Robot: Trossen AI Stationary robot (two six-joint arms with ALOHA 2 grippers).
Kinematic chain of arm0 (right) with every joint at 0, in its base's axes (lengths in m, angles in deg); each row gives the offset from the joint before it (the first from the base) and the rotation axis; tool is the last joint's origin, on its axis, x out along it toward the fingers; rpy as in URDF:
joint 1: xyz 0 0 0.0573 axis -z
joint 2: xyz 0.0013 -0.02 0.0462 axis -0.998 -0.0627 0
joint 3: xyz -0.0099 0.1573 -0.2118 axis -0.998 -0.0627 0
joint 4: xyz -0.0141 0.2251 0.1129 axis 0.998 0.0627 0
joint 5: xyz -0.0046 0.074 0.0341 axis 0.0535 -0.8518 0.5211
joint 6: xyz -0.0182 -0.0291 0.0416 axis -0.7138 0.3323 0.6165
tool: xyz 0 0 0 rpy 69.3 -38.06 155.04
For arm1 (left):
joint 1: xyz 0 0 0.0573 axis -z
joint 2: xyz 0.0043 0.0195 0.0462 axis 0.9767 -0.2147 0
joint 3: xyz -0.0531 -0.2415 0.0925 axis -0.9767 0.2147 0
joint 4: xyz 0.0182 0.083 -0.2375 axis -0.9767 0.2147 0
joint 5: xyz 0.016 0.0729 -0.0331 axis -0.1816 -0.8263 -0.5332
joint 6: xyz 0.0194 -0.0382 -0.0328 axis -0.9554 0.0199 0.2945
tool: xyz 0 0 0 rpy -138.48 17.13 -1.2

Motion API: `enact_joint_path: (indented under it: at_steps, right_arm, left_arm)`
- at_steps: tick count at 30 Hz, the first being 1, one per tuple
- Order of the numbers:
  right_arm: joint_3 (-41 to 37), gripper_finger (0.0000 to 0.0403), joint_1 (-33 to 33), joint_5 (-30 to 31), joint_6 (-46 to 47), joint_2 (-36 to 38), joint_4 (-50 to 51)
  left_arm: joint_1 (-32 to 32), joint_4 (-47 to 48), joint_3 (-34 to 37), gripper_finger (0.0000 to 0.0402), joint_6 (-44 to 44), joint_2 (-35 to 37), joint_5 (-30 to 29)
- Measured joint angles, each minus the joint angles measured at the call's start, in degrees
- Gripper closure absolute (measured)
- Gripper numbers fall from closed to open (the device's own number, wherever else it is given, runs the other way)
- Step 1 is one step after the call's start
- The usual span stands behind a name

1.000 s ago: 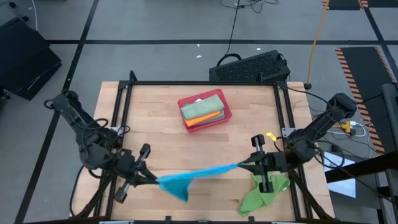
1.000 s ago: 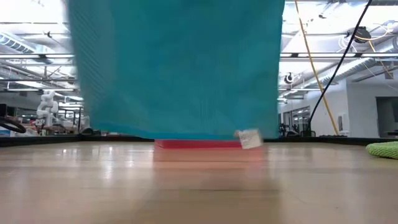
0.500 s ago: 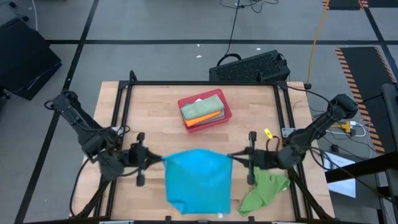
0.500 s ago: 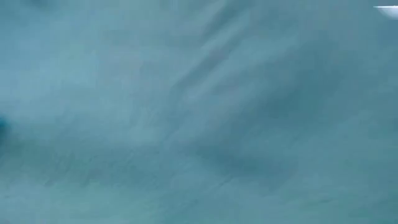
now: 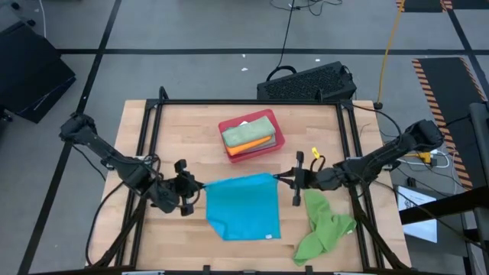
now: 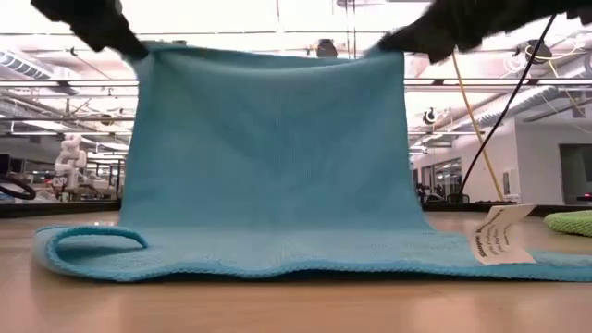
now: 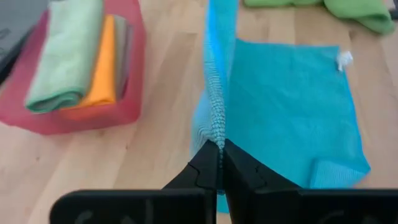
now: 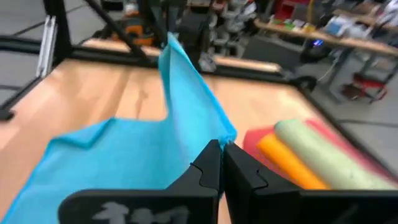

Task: Fold microfiber towels
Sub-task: Fold the blue microfiber cloth

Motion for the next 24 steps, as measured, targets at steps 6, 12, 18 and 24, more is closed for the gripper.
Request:
enact_joint_path:
  at_steps: [6, 12, 18, 24]
  right_arm:
    - [-7.31, 0.0403, 1.59, -5.02, 3.45, -0.06, -7.11]
    - [-14.01, 0.0403, 1.73, -12.14, 10.49, -0.06, -17.61]
    - [-16.77, 0.0403, 1.39, -15.18, 17.59, -1.71, -19.65]
    - [-16.81, 0.04, 1.17, -17.82, 21.3, -10.95, -25.2]
  left_arm:
    - [-0.02, -9.36, 6.03, 0.0397, -2.25, 0.0, 5.04]
    - [0.32, -17.0, 10.76, 0.0384, -2.53, 0.0, 6.57]
    - [0.29, -27.59, 16.6, 0.0397, -3.35, -0.01, 6.82]
    - [0.32, -37.38, 21.69, 0.0383, -3.3, -2.15, 6.69]
